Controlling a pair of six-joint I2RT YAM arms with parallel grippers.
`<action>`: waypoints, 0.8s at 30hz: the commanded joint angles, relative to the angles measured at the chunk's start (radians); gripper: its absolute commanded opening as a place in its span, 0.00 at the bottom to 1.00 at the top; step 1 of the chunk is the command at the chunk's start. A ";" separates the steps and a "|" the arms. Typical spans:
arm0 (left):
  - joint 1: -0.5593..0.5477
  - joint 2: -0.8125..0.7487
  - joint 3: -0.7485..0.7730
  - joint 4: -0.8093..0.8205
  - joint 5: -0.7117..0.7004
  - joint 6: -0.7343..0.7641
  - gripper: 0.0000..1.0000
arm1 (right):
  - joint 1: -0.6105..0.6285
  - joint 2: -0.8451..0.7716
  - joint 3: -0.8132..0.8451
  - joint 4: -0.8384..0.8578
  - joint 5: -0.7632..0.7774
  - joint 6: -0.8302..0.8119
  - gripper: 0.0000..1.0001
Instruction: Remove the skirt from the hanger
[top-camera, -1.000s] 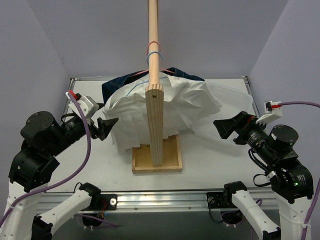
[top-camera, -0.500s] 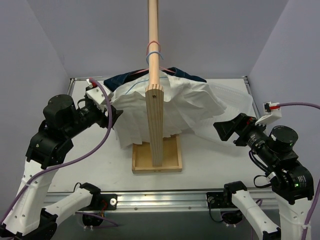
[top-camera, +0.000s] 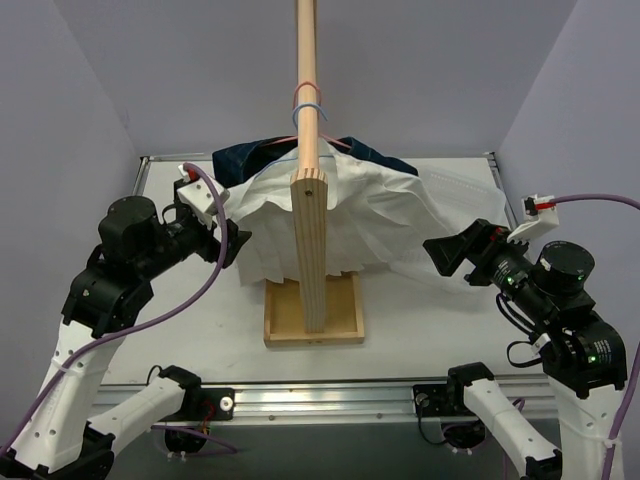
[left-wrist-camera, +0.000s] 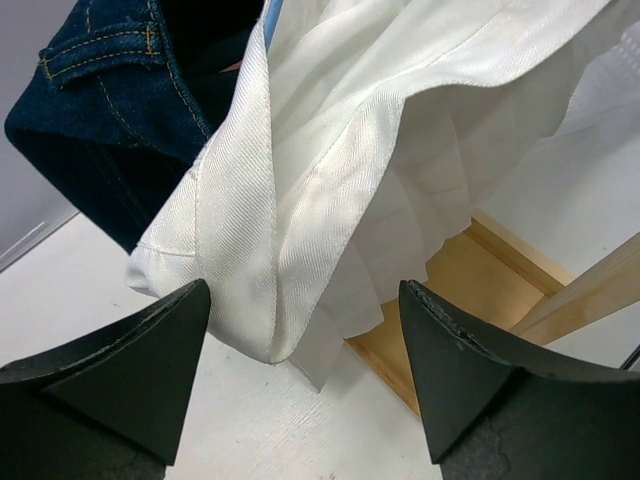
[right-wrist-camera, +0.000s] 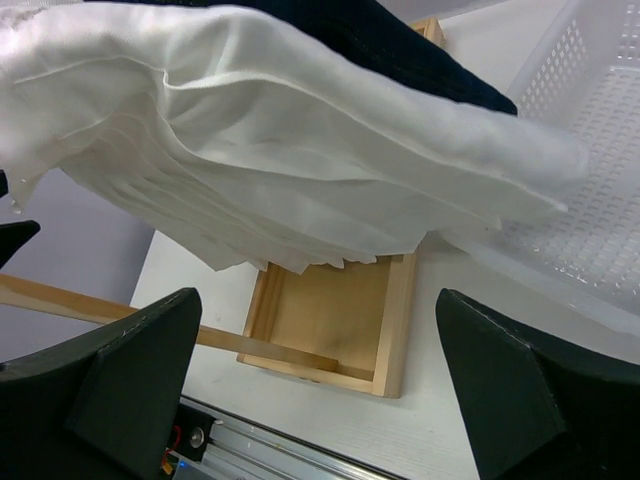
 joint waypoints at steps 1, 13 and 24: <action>0.007 -0.011 0.001 0.029 -0.067 0.007 0.86 | -0.003 0.029 0.046 0.029 -0.028 -0.023 1.00; 0.007 0.041 -0.034 0.084 -0.041 -0.030 0.78 | -0.004 0.009 0.068 -0.008 0.002 -0.022 1.00; 0.007 0.055 -0.053 0.115 0.091 -0.056 0.30 | -0.004 0.012 0.069 -0.014 0.015 -0.013 1.00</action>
